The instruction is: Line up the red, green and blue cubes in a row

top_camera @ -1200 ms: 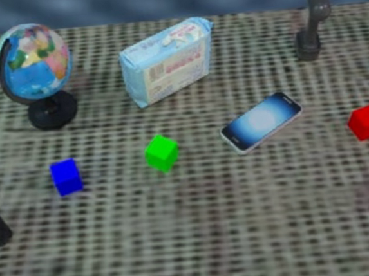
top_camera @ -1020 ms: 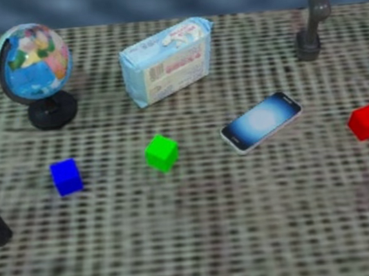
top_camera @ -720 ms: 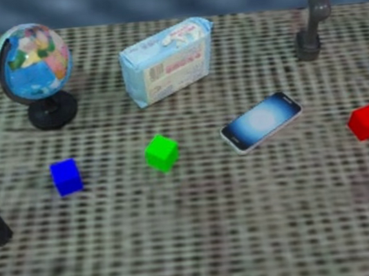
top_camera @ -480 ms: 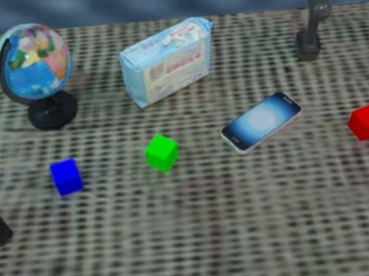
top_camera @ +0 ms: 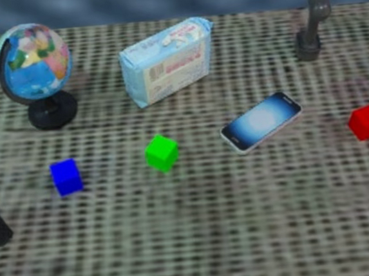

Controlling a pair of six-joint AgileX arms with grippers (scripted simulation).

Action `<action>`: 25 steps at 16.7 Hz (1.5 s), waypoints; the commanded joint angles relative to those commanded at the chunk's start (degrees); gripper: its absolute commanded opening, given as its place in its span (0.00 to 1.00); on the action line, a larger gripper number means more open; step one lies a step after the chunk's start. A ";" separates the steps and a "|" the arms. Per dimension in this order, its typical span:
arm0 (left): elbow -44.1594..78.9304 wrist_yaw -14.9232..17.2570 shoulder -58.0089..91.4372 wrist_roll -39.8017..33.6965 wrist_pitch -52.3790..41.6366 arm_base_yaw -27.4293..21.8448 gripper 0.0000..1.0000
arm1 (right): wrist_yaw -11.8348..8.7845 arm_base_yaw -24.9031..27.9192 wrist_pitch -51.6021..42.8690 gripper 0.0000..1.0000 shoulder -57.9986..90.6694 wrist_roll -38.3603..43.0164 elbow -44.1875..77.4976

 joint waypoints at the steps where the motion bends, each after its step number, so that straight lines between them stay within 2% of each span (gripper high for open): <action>1: 0.00 0.00 0.00 0.00 0.00 0.00 1.00 | 0.00 0.18 -3.10 1.00 6.06 -0.64 4.60; 6: 0.00 0.00 0.00 0.00 0.00 0.00 1.00 | 0.05 0.87 -15.03 1.00 31.05 -3.24 24.69; 11: 0.00 0.00 0.00 0.00 0.00 0.00 1.00 | 0.13 1.15 -20.13 1.00 43.50 -4.51 35.92; 19: 0.00 0.00 0.00 0.00 0.00 0.00 1.00 | 0.14 0.96 -19.32 1.00 44.62 -4.64 35.84; 25: 0.00 0.00 0.00 0.00 0.00 0.00 1.00 | 0.19 1.18 -6.79 1.00 49.88 -4.49 29.10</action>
